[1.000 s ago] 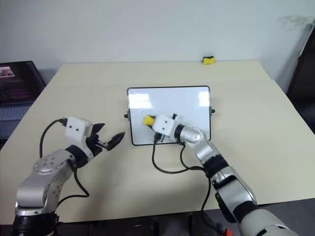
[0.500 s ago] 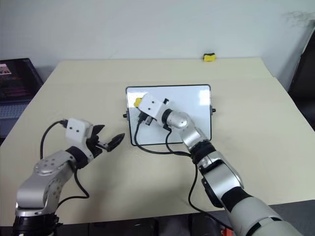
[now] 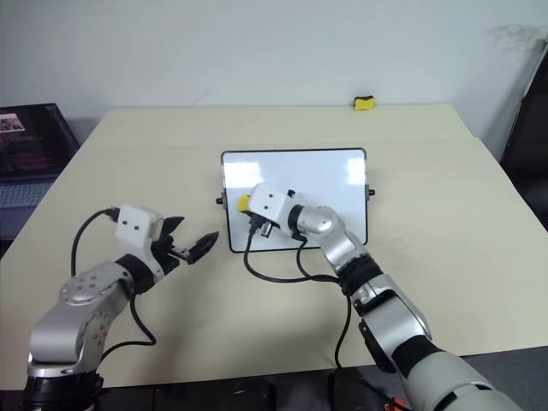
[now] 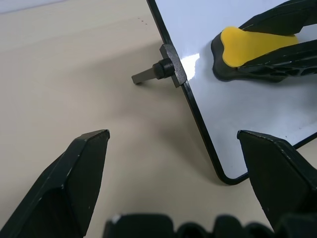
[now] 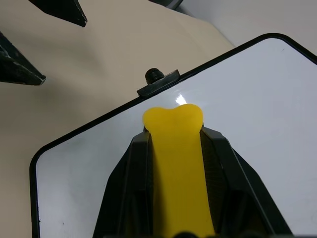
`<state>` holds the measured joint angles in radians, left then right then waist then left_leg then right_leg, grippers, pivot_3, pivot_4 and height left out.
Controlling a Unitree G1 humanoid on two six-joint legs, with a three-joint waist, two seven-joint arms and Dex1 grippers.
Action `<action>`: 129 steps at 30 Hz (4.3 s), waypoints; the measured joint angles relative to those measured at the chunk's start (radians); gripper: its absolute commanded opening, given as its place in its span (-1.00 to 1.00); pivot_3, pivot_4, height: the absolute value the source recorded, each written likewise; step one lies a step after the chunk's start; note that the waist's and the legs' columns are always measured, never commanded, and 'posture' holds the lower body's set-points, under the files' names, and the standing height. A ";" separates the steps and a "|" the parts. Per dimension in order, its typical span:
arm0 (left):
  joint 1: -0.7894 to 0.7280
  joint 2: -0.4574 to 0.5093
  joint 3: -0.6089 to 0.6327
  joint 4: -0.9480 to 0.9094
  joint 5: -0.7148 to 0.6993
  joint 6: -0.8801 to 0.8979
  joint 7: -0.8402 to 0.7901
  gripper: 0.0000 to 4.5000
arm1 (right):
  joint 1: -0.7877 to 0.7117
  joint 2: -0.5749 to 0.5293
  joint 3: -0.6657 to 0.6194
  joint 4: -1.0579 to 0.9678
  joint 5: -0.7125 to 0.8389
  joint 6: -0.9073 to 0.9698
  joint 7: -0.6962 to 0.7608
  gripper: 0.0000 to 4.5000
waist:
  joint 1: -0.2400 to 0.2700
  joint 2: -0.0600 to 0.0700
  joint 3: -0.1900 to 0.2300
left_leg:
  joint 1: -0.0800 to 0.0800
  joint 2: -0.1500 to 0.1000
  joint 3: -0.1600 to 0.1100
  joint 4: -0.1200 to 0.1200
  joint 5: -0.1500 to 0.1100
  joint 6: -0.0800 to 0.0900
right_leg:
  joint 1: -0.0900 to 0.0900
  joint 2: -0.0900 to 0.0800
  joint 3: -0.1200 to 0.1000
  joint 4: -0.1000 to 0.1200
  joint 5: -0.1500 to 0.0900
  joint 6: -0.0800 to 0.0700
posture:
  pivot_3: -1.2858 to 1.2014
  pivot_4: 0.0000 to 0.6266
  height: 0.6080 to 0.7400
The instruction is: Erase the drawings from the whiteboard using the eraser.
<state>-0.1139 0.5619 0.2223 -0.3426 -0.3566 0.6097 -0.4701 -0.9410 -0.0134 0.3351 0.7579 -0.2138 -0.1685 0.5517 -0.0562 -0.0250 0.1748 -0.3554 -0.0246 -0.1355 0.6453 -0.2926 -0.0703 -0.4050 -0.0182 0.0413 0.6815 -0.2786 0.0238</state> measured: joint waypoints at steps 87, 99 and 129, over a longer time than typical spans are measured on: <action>-0.513 -0.065 -0.543 0.302 0.031 -0.291 -0.776 1.00 | 0.837 -0.147 -0.618 -1.168 0.393 0.973 -0.422 0.91 | 0.012 0.001 0.000 | -0.007 0.000 0.001 0.000 0.000 0.001 | -0.004 0.002 0.001 -0.001 -0.001 0.002 | 0.03 -0.52 1.00; -0.406 -0.060 -0.387 0.217 0.022 -0.236 -0.545 1.00 | 0.796 -0.153 -0.534 -1.182 0.403 0.832 -0.382 0.98 | 0.004 0.001 0.000 | -0.006 0.000 0.001 0.000 0.000 0.000 | -0.004 0.001 0.001 -0.001 -0.001 0.002 | 0.03 -0.52 1.00; 0.206 -0.237 0.197 0.089 0.160 -0.362 0.267 1.00 | 1.097 -0.230 -0.632 -1.037 0.508 0.301 -0.255 0.98 | 0.028 0.000 -0.001 | -0.001 0.000 0.002 0.001 0.000 0.001 | 0.002 0.000 0.002 -0.001 -0.001 0.002 | 0.03 -0.52 1.00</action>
<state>0.0923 0.3253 0.4191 -0.2533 -0.1967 0.2476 -0.2036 0.1564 -0.2431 -0.2972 -0.2791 0.2946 0.1326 0.2963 -0.0282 -0.0247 0.1738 -0.3567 -0.0248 -0.1338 0.6459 -0.2925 -0.0697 -0.4034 -0.0182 0.0435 0.6801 -0.2798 0.0255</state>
